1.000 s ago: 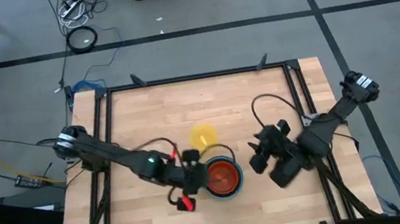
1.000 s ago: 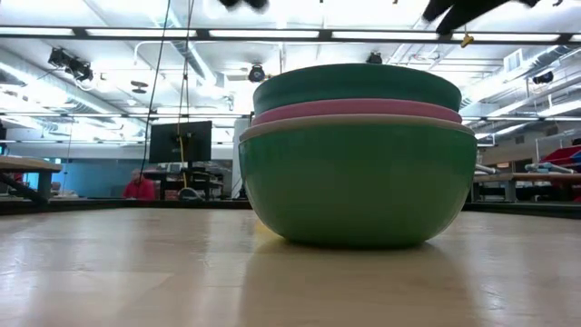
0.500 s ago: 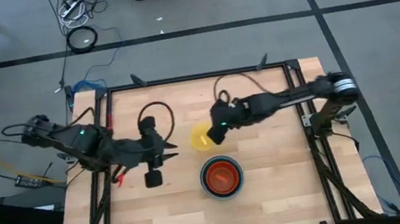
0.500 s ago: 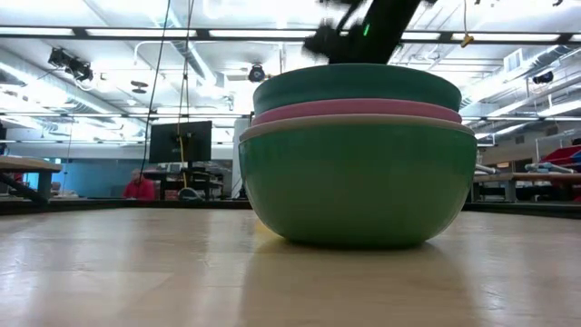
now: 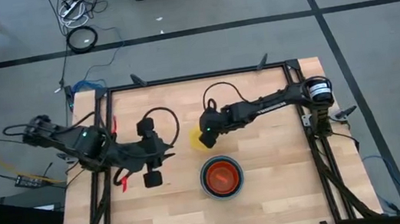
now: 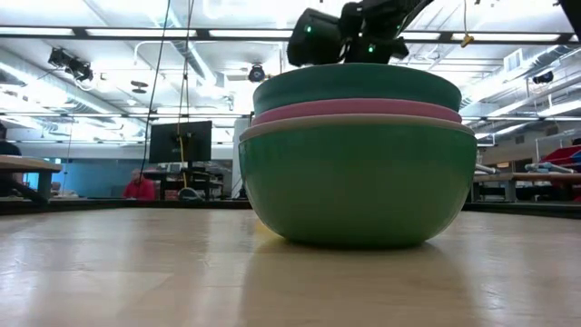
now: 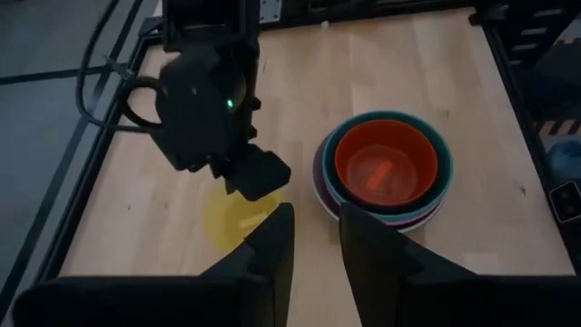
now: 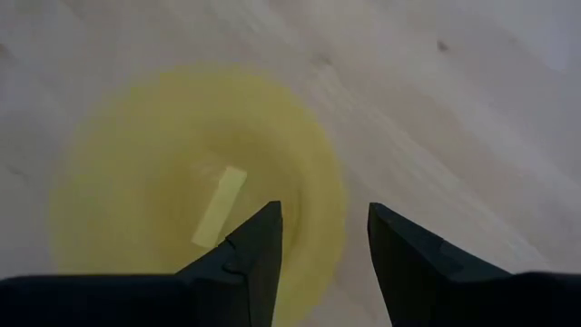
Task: Nest bowls inside each other
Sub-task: Stack the light yellow bowl on top of the light orange bowl
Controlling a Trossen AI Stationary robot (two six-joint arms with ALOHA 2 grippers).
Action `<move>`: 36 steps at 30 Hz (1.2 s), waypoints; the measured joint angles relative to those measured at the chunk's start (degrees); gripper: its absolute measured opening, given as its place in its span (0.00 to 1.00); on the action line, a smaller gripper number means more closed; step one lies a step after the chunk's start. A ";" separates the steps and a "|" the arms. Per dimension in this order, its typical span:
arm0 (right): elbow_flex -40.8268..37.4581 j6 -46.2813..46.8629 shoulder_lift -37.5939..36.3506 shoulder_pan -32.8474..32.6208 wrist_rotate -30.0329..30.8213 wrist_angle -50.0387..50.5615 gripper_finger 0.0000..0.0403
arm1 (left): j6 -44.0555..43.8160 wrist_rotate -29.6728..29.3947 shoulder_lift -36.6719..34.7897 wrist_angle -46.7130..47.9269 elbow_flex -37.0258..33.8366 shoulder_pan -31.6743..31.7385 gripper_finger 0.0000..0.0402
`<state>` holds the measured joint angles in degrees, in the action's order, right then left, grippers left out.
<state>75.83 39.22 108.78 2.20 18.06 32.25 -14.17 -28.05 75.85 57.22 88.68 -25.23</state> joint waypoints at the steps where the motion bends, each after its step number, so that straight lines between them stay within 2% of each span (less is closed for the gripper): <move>1: 0.00 0.17 0.52 0.00 -0.01 0.03 0.38 | 0.00 -0.01 0.01 0.03 0.00 0.00 0.25; 7: 0.01 0.63 3.53 0.00 -0.63 -0.11 0.37 | 0.00 -0.01 0.01 0.07 0.00 0.00 0.25; 9: 0.13 0.65 3.95 0.17 -0.40 -0.79 0.34 | -0.02 -0.02 0.01 0.03 0.00 0.00 0.25; 11: -0.07 0.06 3.97 0.43 -0.32 -0.32 0.25 | 0.00 -0.05 0.01 0.01 0.00 0.00 0.25; 14: 0.02 -2.00 3.21 0.82 -0.16 -1.93 0.06 | 0.04 -0.05 0.03 0.01 0.00 0.00 0.25; 15: 0.02 -2.65 2.74 0.94 -0.03 -2.79 0.03 | 0.04 -0.09 0.01 0.07 0.00 0.00 0.25; 20: -0.01 -4.34 -1.69 1.37 2.67 -3.10 0.00 | 0.04 -0.64 0.01 0.07 0.00 0.00 0.25; 24: 0.02 -5.88 -11.25 0.51 1.77 -2.82 0.00 | 0.02 -0.62 0.01 0.39 0.00 0.00 0.25; 28: 0.04 -4.71 -21.57 -5.61 -4.94 0.07 0.00 | -1.23 -0.62 0.01 1.69 0.00 -0.02 0.25; 30: 0.11 -1.56 -25.61 -10.64 -5.82 3.58 0.00 | -1.31 -0.60 0.01 1.91 0.00 -0.07 0.25; 33: 0.13 5.83 -27.84 -19.47 -1.71 7.96 0.00 | -1.32 -0.60 0.01 1.88 0.00 -0.46 0.25; 36: 0.04 12.72 -26.07 -27.05 3.79 9.31 0.00 | -1.26 -0.59 0.01 1.00 0.00 -0.48 0.25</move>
<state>75.88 51.94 82.71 -24.85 21.85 41.56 -15.43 -28.63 75.85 58.23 88.68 -25.71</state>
